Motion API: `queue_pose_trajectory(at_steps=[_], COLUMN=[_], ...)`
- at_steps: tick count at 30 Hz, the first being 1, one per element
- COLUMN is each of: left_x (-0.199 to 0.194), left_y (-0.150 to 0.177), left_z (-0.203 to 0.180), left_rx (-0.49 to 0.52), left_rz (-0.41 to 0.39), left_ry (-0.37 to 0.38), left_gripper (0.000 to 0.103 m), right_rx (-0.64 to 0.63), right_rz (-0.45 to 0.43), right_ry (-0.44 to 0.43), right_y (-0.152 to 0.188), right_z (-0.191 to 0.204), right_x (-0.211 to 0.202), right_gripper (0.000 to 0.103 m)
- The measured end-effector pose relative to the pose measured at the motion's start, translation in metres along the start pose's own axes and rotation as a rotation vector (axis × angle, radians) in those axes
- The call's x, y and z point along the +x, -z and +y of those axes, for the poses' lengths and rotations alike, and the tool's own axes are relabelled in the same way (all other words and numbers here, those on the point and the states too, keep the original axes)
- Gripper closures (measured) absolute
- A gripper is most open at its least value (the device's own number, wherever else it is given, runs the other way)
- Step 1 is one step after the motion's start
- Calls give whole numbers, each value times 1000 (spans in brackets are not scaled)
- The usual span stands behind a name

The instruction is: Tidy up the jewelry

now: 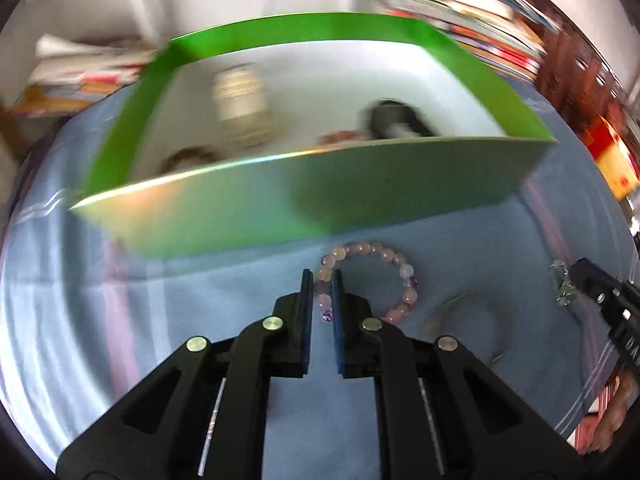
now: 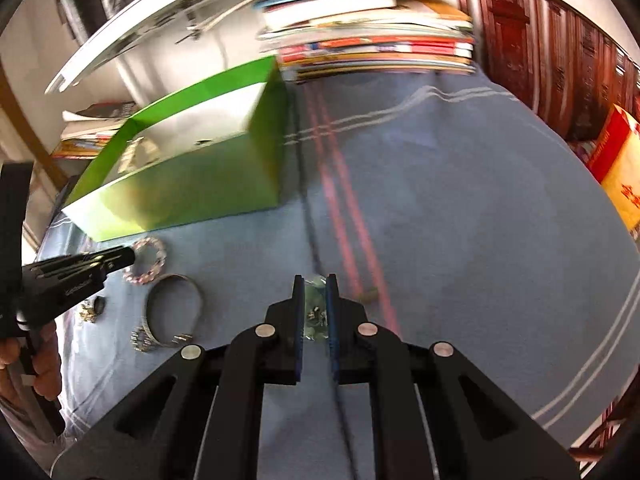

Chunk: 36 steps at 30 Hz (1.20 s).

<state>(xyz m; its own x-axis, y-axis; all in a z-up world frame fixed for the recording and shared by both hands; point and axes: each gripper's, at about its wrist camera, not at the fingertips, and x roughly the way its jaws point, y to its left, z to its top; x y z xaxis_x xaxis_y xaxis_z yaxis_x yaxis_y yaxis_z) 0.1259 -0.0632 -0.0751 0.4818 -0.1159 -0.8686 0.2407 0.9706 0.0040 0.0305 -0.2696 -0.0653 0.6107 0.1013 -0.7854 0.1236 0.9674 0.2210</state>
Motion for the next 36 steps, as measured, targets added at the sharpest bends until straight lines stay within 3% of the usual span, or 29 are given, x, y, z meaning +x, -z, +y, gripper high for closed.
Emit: queue_pose_trajectory(at_steps=[6, 11, 14, 19, 27, 32, 36], left_x=[-15, -20, -19, -14, -11, -9, -9], left_y=[18, 29, 34, 35, 30, 31, 32], left_z=[50, 69, 77, 79, 72, 72, 71], left_rx=[-84, -115, -130, -132, -114, -113, -112], left_rz=[-7, -12, -7, -7, -21, -19, -21], left_ry=[-70, -85, -84, -75, -60, -57, -59], left_gripper=[94, 94, 94, 92, 79, 75, 74], right_rx=[-75, -34, -14, -12, -21, -67, -94], right_rz=[-36, -100, -71, 13, 77, 77, 48], right_ry=[-98, -75, -17, 55, 61, -8, -42], right_y=[-22, -44, -41, -20, 1, -5, -13], right_z=[40, 32, 20, 3, 6, 31, 50], right_x=[-2, -14, -8, 2, 21, 28, 27], right_gripper=[92, 92, 89, 70, 69, 96, 96])
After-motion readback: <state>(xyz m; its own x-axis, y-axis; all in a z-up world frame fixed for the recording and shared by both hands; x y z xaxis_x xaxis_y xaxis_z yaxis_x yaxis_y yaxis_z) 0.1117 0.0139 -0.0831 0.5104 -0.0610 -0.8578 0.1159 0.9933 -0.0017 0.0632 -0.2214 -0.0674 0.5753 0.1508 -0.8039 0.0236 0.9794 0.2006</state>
